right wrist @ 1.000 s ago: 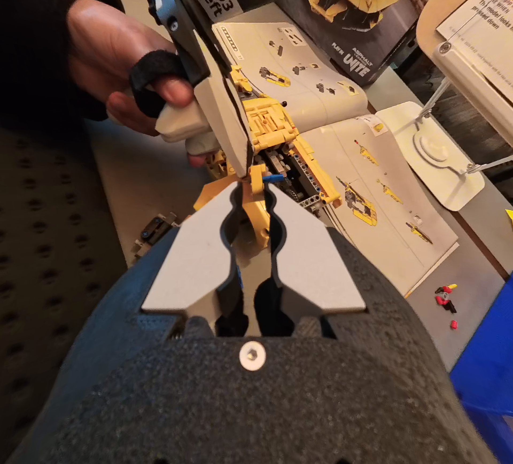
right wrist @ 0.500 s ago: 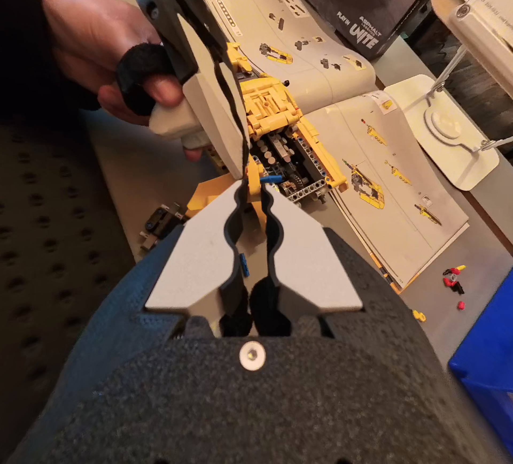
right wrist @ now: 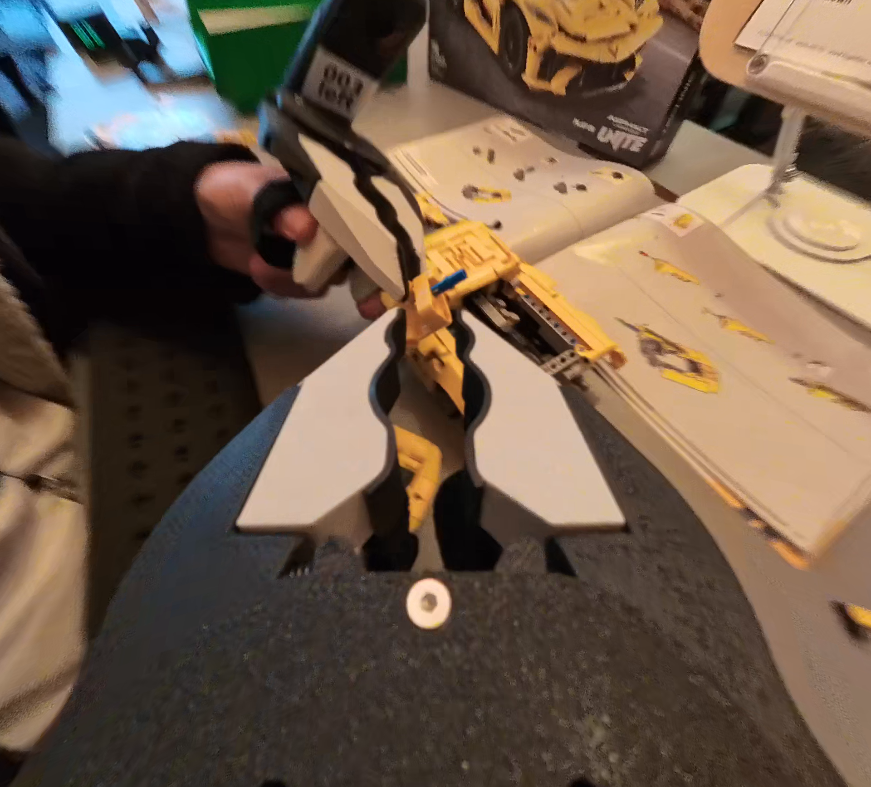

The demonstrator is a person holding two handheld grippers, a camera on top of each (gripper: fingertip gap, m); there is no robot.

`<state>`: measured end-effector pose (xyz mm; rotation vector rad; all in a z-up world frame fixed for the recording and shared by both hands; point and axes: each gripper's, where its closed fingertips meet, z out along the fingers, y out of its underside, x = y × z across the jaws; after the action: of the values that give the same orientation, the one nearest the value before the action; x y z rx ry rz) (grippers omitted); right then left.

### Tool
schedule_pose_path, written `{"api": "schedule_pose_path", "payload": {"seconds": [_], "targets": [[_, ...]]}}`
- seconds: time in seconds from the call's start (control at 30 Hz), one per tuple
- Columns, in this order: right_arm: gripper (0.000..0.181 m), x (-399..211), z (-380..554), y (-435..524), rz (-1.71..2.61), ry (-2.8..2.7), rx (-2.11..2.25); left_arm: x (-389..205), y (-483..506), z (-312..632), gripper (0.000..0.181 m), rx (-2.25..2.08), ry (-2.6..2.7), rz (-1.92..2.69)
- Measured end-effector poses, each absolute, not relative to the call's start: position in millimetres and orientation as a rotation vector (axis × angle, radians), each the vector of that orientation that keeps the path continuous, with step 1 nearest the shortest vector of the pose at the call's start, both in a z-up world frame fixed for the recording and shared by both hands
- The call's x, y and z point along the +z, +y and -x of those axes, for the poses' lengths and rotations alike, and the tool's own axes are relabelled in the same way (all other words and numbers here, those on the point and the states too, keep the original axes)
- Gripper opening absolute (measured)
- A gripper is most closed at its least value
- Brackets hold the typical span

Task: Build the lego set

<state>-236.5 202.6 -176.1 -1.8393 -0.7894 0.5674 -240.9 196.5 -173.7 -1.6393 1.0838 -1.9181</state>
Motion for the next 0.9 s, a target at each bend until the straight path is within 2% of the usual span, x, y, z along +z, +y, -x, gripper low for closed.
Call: {"api": "schedule_pose_path", "payload": {"seconds": [0.1,0.17,0.3,0.53,0.63,0.77,0.9], "targets": [[0.035,-160.3,244.4,196.0,1.813,-0.637,0.978,-156.8,197.1,246.2,0.008,-1.836,1.114,1.478],[0.037,-155.0,251.3,191.0,1.802,-0.563,1.203,-145.9,194.7,248.9,0.008,-1.809,1.118,1.384],[0.025,-147.2,253.1,191.0,1.732,-0.466,1.353,-142.3,191.6,249.4,0.008,-1.778,1.132,1.334],[0.011,-153.9,252.1,192.8,1.743,-0.481,1.242,-144.4,187.4,246.9,0.008,-1.738,1.165,1.314],[0.007,-162.9,238.4,202.3,1.78,-0.533,0.963,-156.2,190.8,242.7,0.012,-1.682,1.188,1.394],[0.006,-174.1,191.4,217.5,1.69,-0.875,0.041,-158.8,206.4,245.5,0.016,-1.627,1.137,1.431],[0.006,-204.6,171.8,214.3,1.725,-1.094,-0.267,-157.2,214.8,248.7,0.015,-1.647,1.086,1.453]]}}
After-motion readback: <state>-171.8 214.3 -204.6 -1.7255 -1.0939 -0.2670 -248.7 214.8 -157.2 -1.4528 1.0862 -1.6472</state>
